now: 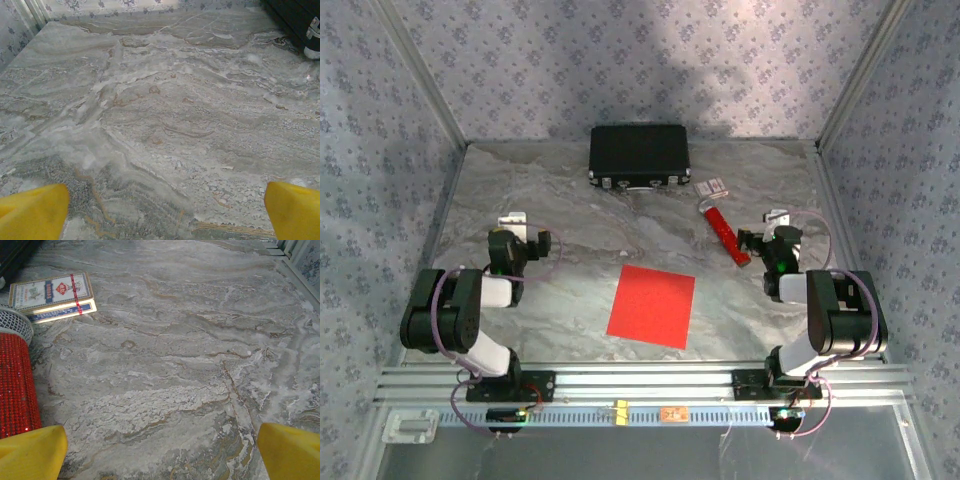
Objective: Fold a paper plane with a square sheet of paper (pick it up from the middle)
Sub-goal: Move the paper to the center of the table.
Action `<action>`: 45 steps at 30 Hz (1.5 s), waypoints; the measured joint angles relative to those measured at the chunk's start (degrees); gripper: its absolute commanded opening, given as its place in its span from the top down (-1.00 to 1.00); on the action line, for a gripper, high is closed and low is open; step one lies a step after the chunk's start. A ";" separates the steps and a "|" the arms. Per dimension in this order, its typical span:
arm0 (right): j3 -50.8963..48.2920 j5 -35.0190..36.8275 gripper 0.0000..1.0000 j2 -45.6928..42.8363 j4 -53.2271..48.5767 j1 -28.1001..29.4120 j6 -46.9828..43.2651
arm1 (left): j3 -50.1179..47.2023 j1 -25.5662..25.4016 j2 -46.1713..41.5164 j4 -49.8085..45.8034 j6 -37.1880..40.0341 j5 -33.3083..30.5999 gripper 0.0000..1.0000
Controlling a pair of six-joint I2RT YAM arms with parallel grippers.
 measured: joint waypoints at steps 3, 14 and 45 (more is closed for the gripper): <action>0.00 0.00 -0.99 0.00 0.02 0.00 0.02 | 0.00 0.00 0.00 0.00 -0.02 0.00 -1.00; 0.00 -0.02 -0.99 0.00 0.00 0.00 0.00 | 0.83 0.61 0.02 -1.11 -0.24 0.04 -1.00; 8.07 0.00 -0.98 -23.96 -32.65 0.59 8.92 | -2.32 1.16 -39.12 -30.34 -13.00 -3.67 -0.99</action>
